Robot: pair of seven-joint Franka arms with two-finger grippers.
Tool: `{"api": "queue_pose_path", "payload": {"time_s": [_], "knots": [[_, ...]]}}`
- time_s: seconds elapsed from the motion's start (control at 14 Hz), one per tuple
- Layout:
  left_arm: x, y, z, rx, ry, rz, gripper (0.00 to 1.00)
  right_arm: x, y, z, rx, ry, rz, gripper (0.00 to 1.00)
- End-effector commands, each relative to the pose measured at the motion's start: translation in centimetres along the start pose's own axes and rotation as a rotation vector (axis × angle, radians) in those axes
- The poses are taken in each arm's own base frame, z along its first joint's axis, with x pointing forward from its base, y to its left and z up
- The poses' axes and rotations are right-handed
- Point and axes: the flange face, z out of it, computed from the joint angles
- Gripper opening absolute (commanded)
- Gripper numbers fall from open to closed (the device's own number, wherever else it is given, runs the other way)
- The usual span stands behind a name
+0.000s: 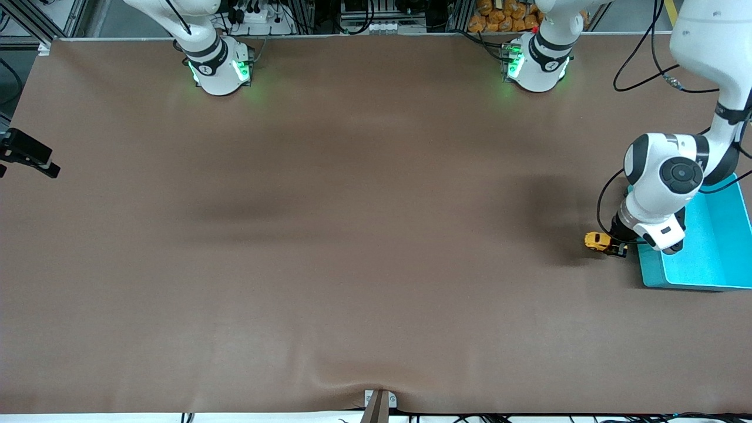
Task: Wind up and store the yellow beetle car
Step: 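Lift the car with the left gripper over the turquoise box rim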
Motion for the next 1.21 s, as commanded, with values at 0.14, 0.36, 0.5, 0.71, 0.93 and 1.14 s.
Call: {"api": "queue_pose_path", "payload": {"time_s": [0.14,0.36,0.5,0.71,0.93,1.14], "knots": [[-2.1,2.2,-6.1,-0.030,0.035,0.074,0.00,-0.2,-0.2,-0.7,-0.004,0.005,0.012,1.00],[0.6,1.9,-7.2,-0.020,0.051,0.112,0.00,-0.3,-0.6,-0.4,0.000,-0.004,0.007,1.00],[2.7,1.5,-7.4,-0.005,0.052,0.185,0.00,-0.2,-0.5,0.0,0.001,-0.012,0.008,1.00],[6.8,0.4,-7.8,0.011,0.046,0.282,0.00,-0.2,-0.1,0.4,0.005,-0.025,0.018,1.00],[9.8,-0.6,-8.2,0.012,0.040,0.368,0.00,0.1,0.0,1.0,0.005,-0.033,0.017,1.00],[12.8,-2.5,-7.1,0.030,0.030,0.445,0.00,0.2,0.1,1.3,0.004,-0.037,0.017,1.00]]}}
